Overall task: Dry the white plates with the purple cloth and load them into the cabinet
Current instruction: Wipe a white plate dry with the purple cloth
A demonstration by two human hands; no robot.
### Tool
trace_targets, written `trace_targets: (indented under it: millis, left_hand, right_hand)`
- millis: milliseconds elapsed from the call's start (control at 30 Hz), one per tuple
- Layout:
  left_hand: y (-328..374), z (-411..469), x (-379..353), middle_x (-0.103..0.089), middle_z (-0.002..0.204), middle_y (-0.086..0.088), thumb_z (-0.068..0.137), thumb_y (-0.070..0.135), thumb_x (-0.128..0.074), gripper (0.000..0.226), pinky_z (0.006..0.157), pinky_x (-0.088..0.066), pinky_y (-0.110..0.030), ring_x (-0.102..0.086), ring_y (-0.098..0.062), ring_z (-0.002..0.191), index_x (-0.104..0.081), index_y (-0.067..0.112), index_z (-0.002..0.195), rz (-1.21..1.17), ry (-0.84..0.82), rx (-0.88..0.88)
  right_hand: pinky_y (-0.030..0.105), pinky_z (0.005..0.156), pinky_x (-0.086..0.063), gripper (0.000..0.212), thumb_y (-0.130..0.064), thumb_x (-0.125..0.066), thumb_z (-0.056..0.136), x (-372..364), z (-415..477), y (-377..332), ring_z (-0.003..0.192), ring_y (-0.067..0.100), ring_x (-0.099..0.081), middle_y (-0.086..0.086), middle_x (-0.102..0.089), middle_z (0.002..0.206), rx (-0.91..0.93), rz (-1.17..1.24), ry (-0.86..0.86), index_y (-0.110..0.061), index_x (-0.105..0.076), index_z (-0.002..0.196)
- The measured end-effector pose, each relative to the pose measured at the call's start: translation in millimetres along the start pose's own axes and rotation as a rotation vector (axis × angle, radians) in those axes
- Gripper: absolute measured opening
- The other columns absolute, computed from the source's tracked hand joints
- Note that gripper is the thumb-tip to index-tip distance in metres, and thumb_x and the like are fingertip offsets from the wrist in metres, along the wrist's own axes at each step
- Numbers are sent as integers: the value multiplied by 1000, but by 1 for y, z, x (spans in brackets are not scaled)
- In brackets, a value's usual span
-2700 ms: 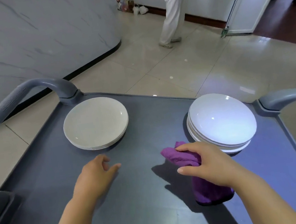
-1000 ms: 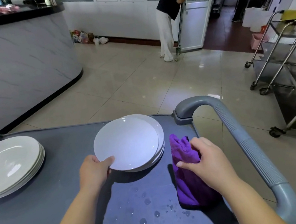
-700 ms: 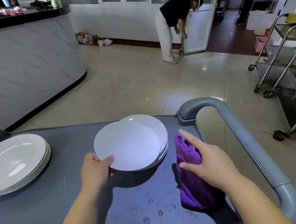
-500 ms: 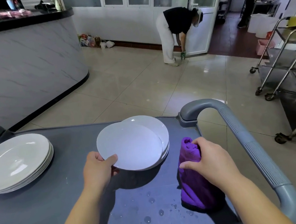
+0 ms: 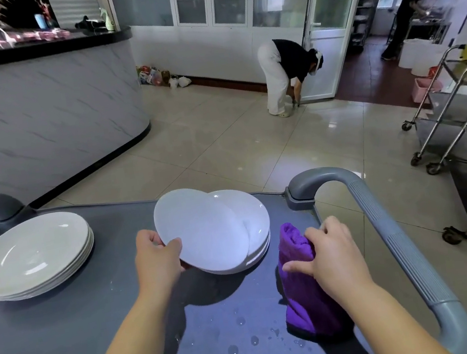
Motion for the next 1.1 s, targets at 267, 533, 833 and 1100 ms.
trace_targets:
  millis: [267, 533, 833, 1100]
  left_hand:
    - [43, -6, 4, -58, 78, -8, 89, 7, -48, 16, 53, -34, -30, -50, -23, 65, -38, 16, 99, 189, 16, -195]
    - [89, -5, 1, -65, 85, -11, 92, 5, -45, 23, 57, -35, -33, -51, -31, 78, -63, 16, 101, 408, 36, -466]
    - [141, -25, -1, -72, 88, -6, 86, 0, -52, 35, 61, -41, -33, -57, -33, 76, -69, 20, 109, 549, 52, -798]
    - [167, -35, -16, -72, 94, 2, 76, 22, -34, 45, 63, -47, -35, -61, -33, 82, -68, 22, 106, 720, -17, -951]
  right_hand:
    - [30, 58, -33, 52, -61, -65, 79, 11, -1, -14, 76, 20, -47, -7, -46, 74, 30, -91, -151, -25, -28, 68]
    - [30, 52, -30, 66, -71, -73, 61, 33, 12, -15, 64, 20, -45, -1, -51, 68, -112, 122, -112, -13, -44, 75]
    - [24, 51, -29, 37, -44, -61, 89, 60, 12, -14, 60, 11, -45, -3, -49, 67, -23, 287, 116, -18, -51, 65]
    - [35, 68, -38, 28, -47, -56, 91, 53, -1, 2, 81, 18, -47, -10, -52, 76, -42, 147, 202, -27, -54, 72]
Point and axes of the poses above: each hand's wrist, its own z-axis towards the middle knuckle, its own x-axis out of the back of the hand, y = z × x, the point moved 8 cm from there along z, towards the middle knuckle
